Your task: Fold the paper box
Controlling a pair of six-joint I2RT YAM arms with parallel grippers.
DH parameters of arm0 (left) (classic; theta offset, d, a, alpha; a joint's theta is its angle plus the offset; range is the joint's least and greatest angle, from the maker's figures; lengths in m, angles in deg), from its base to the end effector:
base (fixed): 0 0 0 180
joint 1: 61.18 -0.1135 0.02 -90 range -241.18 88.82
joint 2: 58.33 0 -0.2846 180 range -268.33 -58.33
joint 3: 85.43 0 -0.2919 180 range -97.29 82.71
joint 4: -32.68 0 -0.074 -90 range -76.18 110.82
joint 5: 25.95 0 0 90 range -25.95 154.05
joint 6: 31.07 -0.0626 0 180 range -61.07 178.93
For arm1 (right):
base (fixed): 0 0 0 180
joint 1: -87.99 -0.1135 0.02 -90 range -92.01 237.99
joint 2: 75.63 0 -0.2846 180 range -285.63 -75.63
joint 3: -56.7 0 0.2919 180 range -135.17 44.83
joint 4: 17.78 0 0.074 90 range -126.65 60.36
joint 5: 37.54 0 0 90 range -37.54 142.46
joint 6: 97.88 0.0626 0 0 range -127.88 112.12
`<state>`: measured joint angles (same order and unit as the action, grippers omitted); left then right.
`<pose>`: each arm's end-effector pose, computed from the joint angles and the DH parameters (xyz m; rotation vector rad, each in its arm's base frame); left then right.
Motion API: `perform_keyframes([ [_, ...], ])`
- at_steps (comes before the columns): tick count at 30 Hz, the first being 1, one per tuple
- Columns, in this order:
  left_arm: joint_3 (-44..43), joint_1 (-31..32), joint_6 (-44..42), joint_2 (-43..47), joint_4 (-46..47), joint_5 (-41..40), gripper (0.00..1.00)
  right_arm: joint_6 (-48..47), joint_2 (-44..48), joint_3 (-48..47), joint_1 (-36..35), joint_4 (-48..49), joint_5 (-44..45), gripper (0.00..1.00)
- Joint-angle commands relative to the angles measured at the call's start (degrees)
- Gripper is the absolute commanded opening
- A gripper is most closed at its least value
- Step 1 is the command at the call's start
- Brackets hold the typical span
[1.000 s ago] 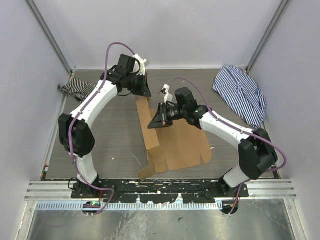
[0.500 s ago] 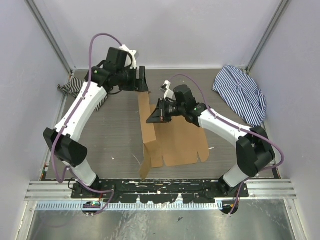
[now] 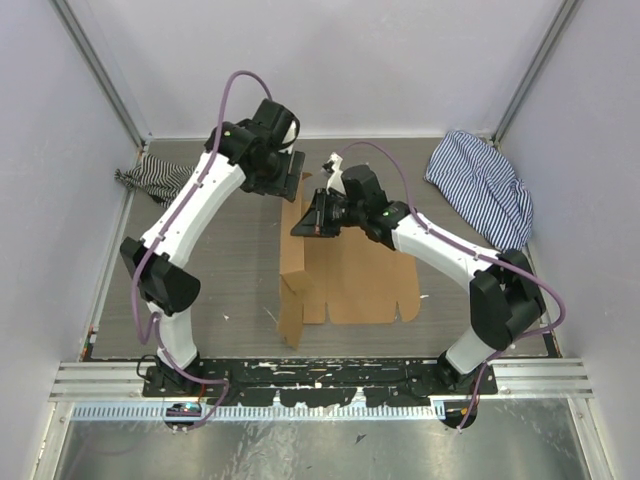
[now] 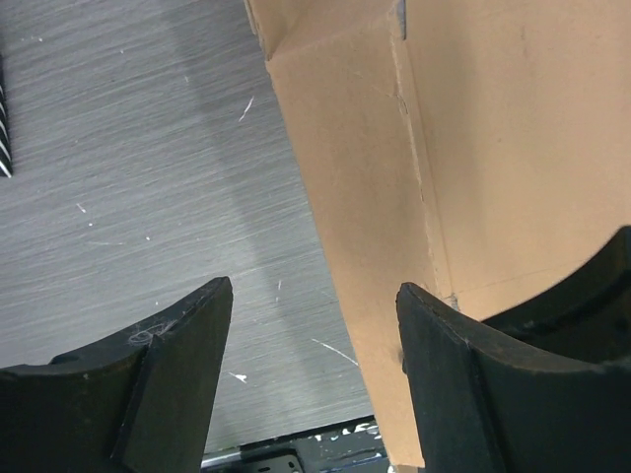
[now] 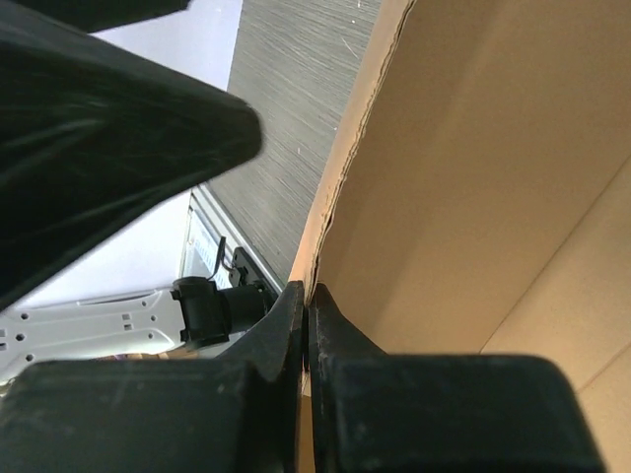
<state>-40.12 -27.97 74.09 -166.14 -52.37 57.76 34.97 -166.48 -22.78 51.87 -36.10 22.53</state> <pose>0.3713 -0.2348 0.4007 0.3656 2.5602 -0.1725 0.3223 0.2739 0.2770 -0.2211 2.3121 1.3213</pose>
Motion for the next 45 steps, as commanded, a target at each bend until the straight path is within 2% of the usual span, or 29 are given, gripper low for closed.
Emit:
perform_keyframes([
  [1, -2.7, 1.6, 0.9, -1.9, -1.7, -4.3, 0.74, -1.5, -1.2, -0.8, -0.8, 1.9, 3.1, 0.06],
  [12, -3.2, 2.1, 5.3, -3.0, 3.6, -5.1, 0.73, -1.6, -1.5, -0.3, -1.4, 2.8, 1.7, 0.07],
  [26, -5.0, 2.9, 6.5, -7.1, 3.0, -5.6, 0.70, -0.4, -2.5, -1.5, -2.8, 3.4, 2.2, 0.08],
  [30, -6.3, 3.4, 6.0, -9.2, 1.1, -7.1, 0.66, -0.4, -2.9, -2.5, -3.4, 2.0, 2.8, 0.08],
  [34, -6.7, 4.5, 5.1, -10.4, -1.1, -10.8, 0.50, 0.1, -2.5, -2.4, -3.4, 1.9, 3.8, 0.08],
  [45, -5.6, 5.3, 4.6, -10.6, -3.0, -18.0, 0.52, 1.7, -1.5, -1.1, -3.7, 3.2, 4.7, 0.09],
])
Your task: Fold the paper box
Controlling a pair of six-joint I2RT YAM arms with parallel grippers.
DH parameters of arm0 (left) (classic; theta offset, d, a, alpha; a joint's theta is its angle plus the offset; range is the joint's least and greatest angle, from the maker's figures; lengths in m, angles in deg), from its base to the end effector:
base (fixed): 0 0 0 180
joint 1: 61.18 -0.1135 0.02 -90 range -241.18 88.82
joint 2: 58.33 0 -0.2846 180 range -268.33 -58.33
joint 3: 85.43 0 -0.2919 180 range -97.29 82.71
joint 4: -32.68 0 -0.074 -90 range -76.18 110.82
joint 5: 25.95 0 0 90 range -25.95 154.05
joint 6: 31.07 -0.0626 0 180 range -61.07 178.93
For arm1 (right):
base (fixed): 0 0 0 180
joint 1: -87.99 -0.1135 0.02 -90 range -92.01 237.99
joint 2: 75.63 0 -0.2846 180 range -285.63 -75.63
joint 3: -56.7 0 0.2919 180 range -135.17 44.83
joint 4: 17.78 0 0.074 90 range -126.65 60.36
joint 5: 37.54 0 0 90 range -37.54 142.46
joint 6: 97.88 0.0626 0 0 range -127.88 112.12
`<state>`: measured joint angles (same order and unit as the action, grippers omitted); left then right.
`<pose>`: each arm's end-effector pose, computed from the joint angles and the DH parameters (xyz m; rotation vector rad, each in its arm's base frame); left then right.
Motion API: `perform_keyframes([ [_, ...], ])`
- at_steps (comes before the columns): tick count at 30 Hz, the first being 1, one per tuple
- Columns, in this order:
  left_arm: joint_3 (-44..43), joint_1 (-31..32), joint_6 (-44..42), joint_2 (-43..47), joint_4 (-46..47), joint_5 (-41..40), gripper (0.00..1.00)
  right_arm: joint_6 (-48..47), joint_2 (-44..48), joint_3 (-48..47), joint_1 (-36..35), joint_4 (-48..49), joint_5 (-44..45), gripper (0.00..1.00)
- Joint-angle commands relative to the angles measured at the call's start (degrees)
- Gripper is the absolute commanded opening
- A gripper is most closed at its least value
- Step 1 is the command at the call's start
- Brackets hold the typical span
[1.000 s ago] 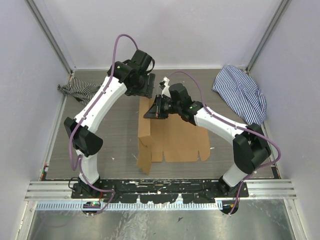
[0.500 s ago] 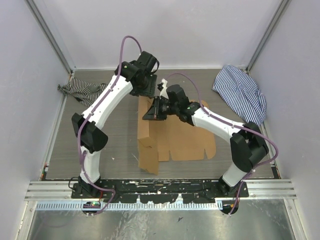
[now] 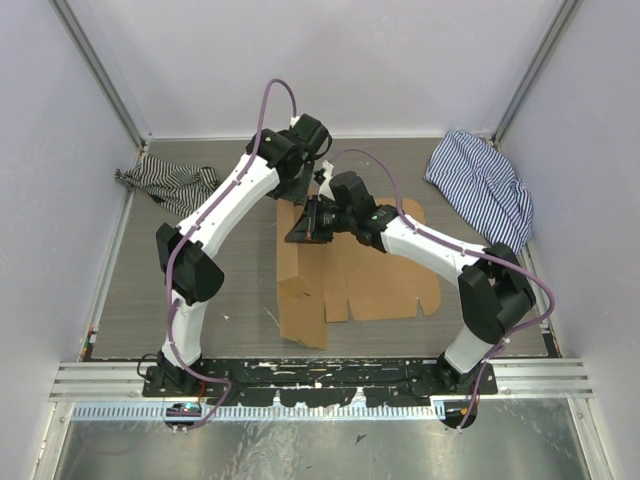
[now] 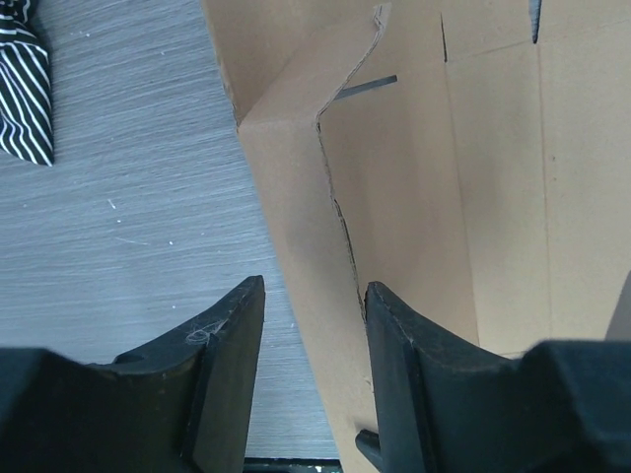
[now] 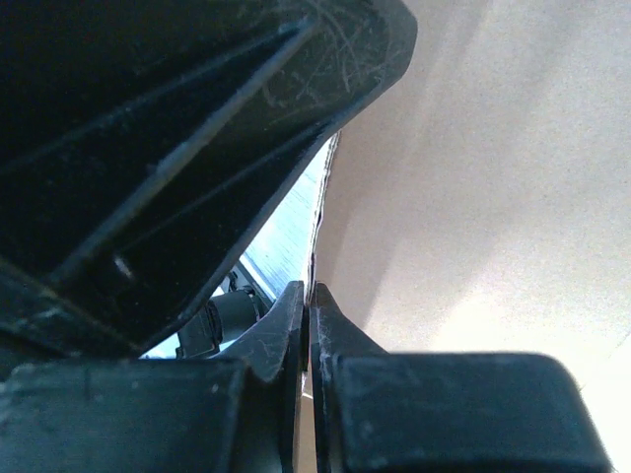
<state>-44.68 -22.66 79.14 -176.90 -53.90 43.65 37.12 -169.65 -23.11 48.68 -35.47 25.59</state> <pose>0.3918 -0.2840 0.3454 0.3153 2.5846 0.1356 0.3172 0.2963 0.2571 -0.1956 2.3720 1.2973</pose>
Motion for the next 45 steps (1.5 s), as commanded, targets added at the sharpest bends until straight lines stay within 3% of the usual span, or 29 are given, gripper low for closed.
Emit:
perform_keyframes([
  [1, -1.0, 0.0, -0.4, -0.2, -1.6, -4.0, 0.52, -0.3, 1.6, -0.7, -0.6, 2.7, 1.8, 0.09],
  [7, -0.3, 0.0, 0.2, -1.4, -1.1, -4.6, 0.51, 0.2, 1.5, -0.7, -1.4, 3.1, 2.6, 0.09],
  [12, 0.4, 0.0, 0.8, -2.2, -0.7, -5.1, 0.34, 0.5, 1.3, -0.9, -1.5, 3.1, 3.0, 0.09],
  [17, 3.6, 0.0, 1.2, -1.2, 0.8, -5.8, 0.29, 0.6, 1.6, -0.7, -1.6, 3.1, 3.6, 0.09],
  [24, 5.2, 0.0, 1.6, -0.3, 2.1, -5.1, 0.00, 1.0, 1.6, -0.4, -1.6, 3.5, 3.6, 0.10],
  [26, 5.4, -0.1, 1.4, 0.1, 2.4, -5.0, 0.00, 0.9, 1.9, -0.2, -1.6, 3.6, 3.5, 0.16],
  [30, 5.6, 0.0, 0.3, 0.9, 2.3, -5.1, 0.00, 0.7, 2.8, 0.4, -1.6, 3.6, 4.0, 0.46],
  [33, 6.4, -0.1, -1.4, 2.7, 2.2, -6.5, 0.00, -0.1, 4.3, 0.4, -1.6, 2.1, 5.9, 0.59],
  [39, 8.6, -0.1, -5.7, 7.8, 2.2, -11.2, 0.00, -6.1, 9.7, -1.0, 0.1, -6.9, 12.4, 0.61],
  [42, 8.6, -0.1, -8.5, 10.7, 1.0, -12.6, 0.00, -8.3, 12.6, -1.5, 5.3, -12.4, 14.9, 0.57],
  [45, 8.6, -0.1, -11.5, 14.6, 0.5, -12.0, 0.00, -9.7, 11.9, -1.6, 13.8, -15.1, 11.5, 0.54],
])
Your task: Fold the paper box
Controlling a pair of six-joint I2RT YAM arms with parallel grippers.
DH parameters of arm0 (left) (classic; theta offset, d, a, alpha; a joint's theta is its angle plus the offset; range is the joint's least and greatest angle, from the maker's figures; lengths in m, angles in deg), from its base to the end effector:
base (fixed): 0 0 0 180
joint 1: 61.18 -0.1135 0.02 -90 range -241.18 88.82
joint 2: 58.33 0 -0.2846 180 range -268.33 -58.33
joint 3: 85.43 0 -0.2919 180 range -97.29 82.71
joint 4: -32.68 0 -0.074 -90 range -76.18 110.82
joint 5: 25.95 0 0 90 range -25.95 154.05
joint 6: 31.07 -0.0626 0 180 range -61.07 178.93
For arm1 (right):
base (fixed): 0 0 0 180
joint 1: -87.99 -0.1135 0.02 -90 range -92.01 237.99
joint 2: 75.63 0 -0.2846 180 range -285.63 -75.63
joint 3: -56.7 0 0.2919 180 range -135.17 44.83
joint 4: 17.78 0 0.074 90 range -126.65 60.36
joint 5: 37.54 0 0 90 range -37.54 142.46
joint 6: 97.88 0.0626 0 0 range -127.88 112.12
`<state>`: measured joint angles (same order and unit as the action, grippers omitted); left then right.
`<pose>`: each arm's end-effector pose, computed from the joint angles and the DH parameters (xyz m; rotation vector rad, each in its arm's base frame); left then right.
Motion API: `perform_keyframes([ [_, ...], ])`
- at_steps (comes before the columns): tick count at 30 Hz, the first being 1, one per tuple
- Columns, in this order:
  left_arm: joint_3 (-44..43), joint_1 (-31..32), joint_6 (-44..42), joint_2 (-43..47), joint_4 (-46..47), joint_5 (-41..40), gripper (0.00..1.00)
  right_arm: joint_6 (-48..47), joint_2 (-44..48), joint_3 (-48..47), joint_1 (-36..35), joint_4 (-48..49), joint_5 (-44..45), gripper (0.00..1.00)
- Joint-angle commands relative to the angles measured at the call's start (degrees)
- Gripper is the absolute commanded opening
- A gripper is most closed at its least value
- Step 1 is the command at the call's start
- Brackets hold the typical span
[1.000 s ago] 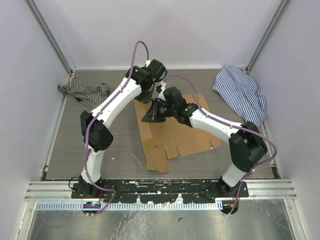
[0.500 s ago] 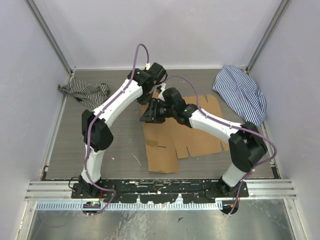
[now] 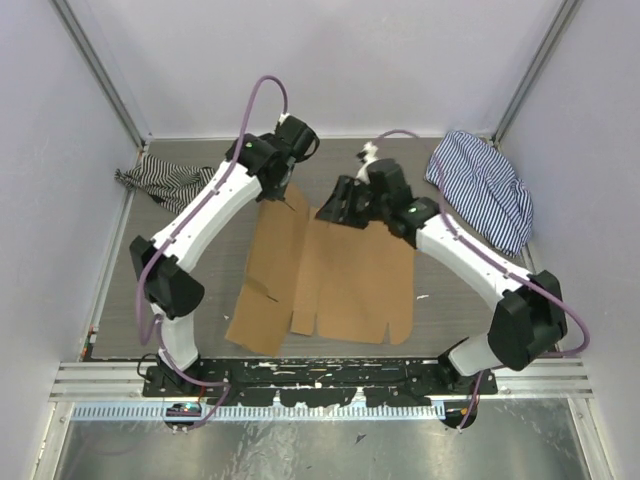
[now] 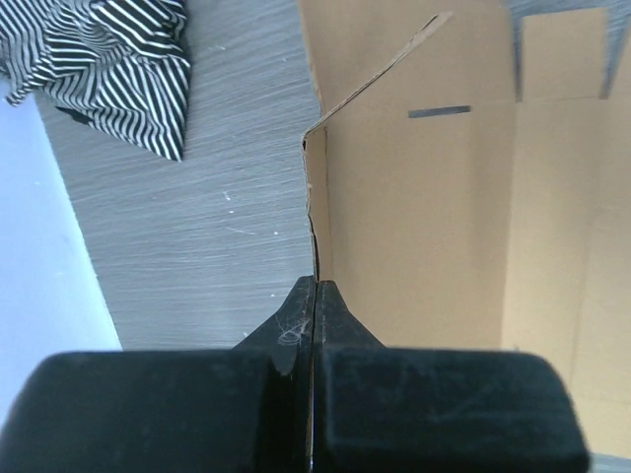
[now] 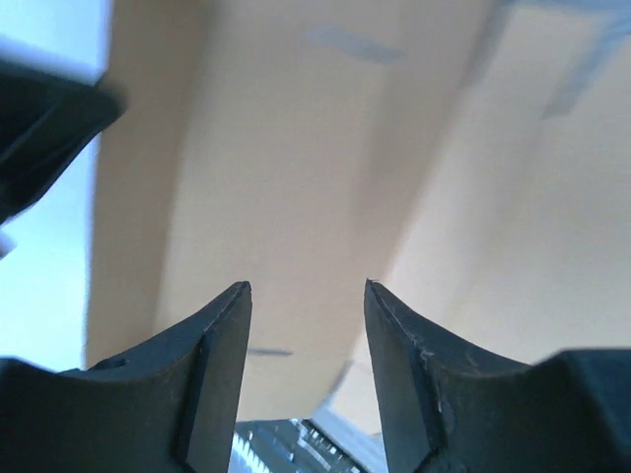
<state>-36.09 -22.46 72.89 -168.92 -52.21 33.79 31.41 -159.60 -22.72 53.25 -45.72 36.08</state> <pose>0.3699 -0.2561 0.3642 0.3883 2.4731 0.3579 0.3138 0.2391 0.3014 -0.0901 2.3031 1.0231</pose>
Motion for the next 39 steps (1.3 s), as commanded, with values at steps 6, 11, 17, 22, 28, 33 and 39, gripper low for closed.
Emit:
perform_keyframes([
  [6, 2.5, 0.2, -7.4, 13.5, 0.3, 4.4, 0.00, -4.3, -12.5, -8.3, 18.4, 0.2, -15.2, 0.55],
  [11, 6.1, 0.5, -7.3, 15.5, 1.8, 6.6, 0.00, 0.3, -24.5, -18.1, 17.0, 7.2, -17.4, 0.52],
  [17, 8.2, 1.3, -8.0, 15.9, 4.2, 9.0, 0.00, 1.9, -38.9, -34.5, 15.2, 6.6, -19.9, 0.28],
  [22, 5.7, 1.6, -6.7, 12.6, 4.4, 9.4, 0.00, 1.6, -48.0, -44.7, 14.9, 3.1, -20.0, 0.23],
  [28, -1.5, 3.4, -6.1, 8.3, 2.2, 6.8, 0.00, -2.8, -51.1, -44.1, 14.2, -2.5, -16.8, 0.20],
  [33, -6.6, 4.4, -6.4, 6.1, -0.8, 2.0, 0.00, -5.9, -46.9, -34.3, 14.0, -4.5, -11.1, 0.19],
  [39, -8.1, 4.7, -6.6, 4.7, -2.3, 0.8, 0.00, -9.7, -43.4, -26.8, 13.5, -5.3, -7.4, 0.18],
])
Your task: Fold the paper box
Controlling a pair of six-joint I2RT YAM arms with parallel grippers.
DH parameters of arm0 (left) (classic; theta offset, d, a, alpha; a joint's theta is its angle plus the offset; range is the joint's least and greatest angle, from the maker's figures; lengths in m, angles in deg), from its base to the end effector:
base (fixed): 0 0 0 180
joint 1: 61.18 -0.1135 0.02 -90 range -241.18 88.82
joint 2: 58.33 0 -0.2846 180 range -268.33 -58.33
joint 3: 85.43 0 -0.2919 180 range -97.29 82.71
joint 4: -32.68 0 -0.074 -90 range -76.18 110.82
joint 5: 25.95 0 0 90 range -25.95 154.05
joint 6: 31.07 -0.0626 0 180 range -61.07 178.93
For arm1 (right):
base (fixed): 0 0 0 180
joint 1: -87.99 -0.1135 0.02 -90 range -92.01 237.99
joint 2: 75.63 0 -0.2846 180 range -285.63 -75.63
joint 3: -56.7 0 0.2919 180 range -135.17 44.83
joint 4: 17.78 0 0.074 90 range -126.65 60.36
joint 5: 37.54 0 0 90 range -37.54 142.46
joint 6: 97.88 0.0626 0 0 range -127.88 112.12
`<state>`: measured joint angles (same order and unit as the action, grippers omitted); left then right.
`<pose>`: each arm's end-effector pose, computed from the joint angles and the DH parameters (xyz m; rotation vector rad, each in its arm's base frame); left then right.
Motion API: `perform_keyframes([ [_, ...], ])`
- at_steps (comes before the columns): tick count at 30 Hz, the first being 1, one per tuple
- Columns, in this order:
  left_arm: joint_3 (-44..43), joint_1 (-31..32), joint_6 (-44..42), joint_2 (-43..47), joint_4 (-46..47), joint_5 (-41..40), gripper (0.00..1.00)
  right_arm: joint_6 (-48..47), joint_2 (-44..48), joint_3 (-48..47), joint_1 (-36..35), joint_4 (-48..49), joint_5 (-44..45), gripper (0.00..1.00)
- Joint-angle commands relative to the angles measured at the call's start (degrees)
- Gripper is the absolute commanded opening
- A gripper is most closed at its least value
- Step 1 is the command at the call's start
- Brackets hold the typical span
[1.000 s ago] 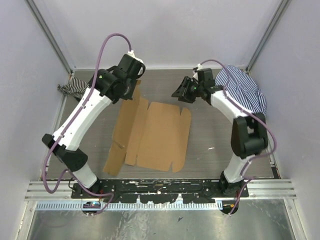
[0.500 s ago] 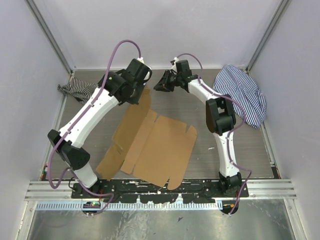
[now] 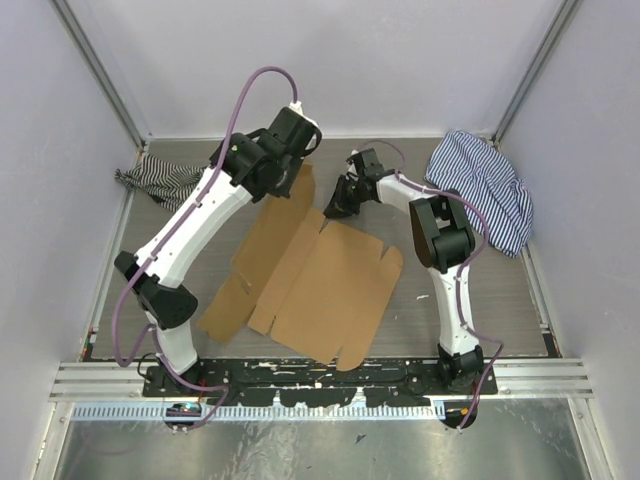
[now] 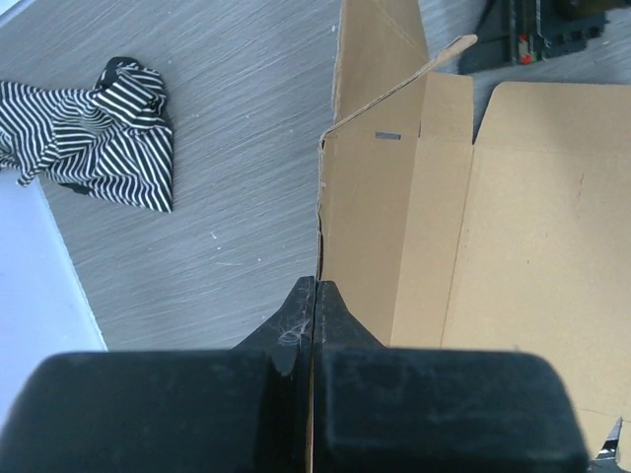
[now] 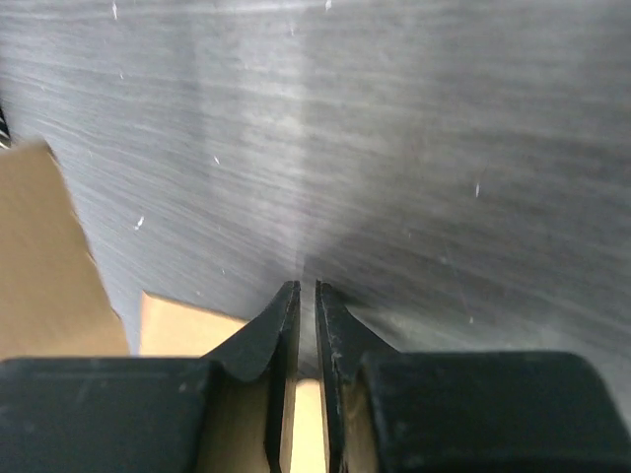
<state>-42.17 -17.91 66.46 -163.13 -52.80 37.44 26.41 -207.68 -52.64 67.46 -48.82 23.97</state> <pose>0.3233 -0.2659 0.4386 0.5522 2.3151 0.1717 0.5104 0.2230 0.1081 0.0981 2.6390 0.9897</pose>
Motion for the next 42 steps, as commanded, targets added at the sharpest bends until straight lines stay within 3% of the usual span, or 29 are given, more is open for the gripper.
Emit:
perform_keyframes([
  [1, -1.9, 0.1, -0.1, -1.2, -1.6, -3.2, 0.00, -5.0, 4.9, 3.8, -0.8, -2.1, 4.2, 0.18],
  [13, -0.5, 1.3, -0.3, -2.7, -1.0, -3.4, 0.00, -5.8, 8.5, 9.0, -2.5, 3.1, 1.1, 0.18],
  [23, -3.0, 3.5, 1.6, 2.7, -1.9, -2.6, 0.00, -4.5, 4.8, 0.6, -2.3, 1.2, 5.5, 0.18],
  [28, -1.2, 3.6, 2.3, 4.1, -1.3, -2.6, 0.00, -4.0, 3.6, -2.4, -2.3, 1.3, 2.0, 0.18],
  [42, 0.8, 3.7, 2.2, 2.9, 0.4, -1.7, 0.00, -5.8, 4.5, 2.4, -3.1, 4.5, -4.7, 0.18],
])
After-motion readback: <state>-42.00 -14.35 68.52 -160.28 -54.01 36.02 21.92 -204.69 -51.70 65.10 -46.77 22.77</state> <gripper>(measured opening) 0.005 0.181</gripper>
